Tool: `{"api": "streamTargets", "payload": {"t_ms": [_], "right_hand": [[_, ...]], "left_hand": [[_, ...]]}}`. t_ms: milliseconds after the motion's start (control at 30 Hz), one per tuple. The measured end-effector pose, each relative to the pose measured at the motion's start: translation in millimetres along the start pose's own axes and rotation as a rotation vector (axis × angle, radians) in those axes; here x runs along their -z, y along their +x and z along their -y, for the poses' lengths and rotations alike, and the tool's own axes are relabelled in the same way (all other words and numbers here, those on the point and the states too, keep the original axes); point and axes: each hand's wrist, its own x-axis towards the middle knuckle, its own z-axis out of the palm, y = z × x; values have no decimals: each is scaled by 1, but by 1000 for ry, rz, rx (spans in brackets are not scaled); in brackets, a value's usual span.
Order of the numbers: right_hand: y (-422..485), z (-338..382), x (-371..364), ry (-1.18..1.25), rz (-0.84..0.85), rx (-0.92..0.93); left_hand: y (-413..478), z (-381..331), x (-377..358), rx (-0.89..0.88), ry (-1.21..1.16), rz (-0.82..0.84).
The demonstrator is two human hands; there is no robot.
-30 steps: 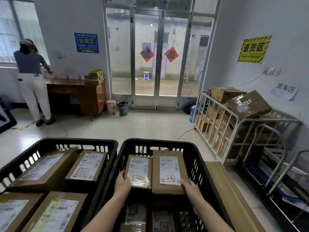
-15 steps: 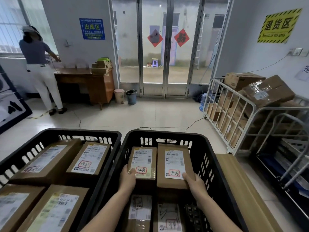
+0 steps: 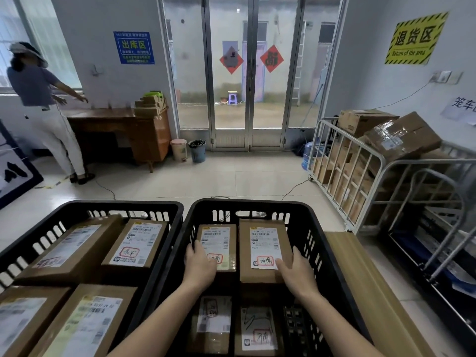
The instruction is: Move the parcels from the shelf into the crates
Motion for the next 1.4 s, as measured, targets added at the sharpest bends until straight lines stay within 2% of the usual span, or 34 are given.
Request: {"api": "streamTargets", "payload": {"t_ms": [100,200,300,400,600,767,1033,1400], "right_hand": [[-10,11,9,-154,-16,148],[-17,17,12,-347,59,303],[-19,23,12,-584,183,412],[-15,29,9,-771,294,476],[-5,34,-1,-913,323,572],[-10,26,-14,-885,274,550],[-8,23,-20,-845,258,541],[-12,29,-15,-861,282,516]], "left_hand": [[-5,-2,6,-223,309,30],[-8,-3,14,-334,644,167],[-5,-5,17,-389,814,270],[0,-10,17,-460,918,304],[3,-6,12,-467,902,291],[3,1,2,-478,818,223],[11,-1,-9,-500,912,196],[6,-5,1,-440,912,288]]}}
